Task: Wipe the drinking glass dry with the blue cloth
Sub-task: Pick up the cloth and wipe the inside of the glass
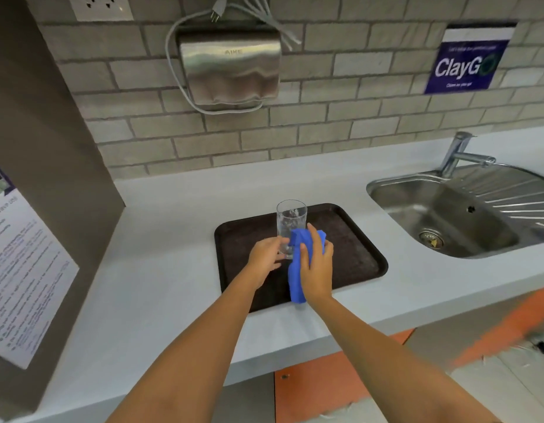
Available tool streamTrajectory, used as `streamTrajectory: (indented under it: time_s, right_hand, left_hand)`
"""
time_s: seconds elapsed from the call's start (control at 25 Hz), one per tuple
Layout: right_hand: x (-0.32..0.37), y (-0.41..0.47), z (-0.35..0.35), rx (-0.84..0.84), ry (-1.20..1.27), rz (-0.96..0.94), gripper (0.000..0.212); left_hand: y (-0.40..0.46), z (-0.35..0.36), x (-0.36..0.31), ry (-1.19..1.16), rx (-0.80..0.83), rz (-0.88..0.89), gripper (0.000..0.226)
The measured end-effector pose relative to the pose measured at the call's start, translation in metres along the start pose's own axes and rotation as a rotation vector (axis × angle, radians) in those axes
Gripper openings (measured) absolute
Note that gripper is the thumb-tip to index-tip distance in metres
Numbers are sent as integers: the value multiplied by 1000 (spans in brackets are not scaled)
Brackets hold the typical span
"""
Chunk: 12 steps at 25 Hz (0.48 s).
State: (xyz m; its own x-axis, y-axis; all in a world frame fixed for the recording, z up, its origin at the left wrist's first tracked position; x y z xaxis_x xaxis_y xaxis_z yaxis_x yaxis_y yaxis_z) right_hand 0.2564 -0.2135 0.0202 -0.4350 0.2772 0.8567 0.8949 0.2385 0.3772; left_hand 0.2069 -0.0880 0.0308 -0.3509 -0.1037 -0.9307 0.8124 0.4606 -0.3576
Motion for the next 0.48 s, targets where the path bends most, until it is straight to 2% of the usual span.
streamTrajectory:
  time_s: [0.12,0.2,0.32,0.4,0.48]
  right_hand:
    - [-3,13,-15,-40,-177,-68,30]
    - [-6,22,-20,-40,-246,-84,29]
    - [-14,35,-15,14,-193,-64,27]
    - [-16,43,-8,69,-174,-121,20]
    - [-18,46,0,154,-67,-138,31]
  left_hand:
    - [18,-7,-10,181,-108,74,45]
    - [31,-7,-11,188,-71,71,67]
    - [49,-3,-11,218,18,75,89]
    - [59,1,-11,243,50,111,91]
    - [68,3,-9,223,72,143,70]
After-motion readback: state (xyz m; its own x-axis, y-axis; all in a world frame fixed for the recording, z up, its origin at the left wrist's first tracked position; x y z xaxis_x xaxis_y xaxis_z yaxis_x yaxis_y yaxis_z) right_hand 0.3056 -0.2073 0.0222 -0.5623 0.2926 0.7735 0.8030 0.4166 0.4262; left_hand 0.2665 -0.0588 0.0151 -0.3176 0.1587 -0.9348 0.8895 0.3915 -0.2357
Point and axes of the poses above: each hand's wrist, its own y-axis towards the middle knuckle, its own z-axis out of the palm, x = y × z, the point moved 6 cm from there along y, towards the middle knuckle, and after that the axes turned 2 degrees about -z, right-handed, at the moved point
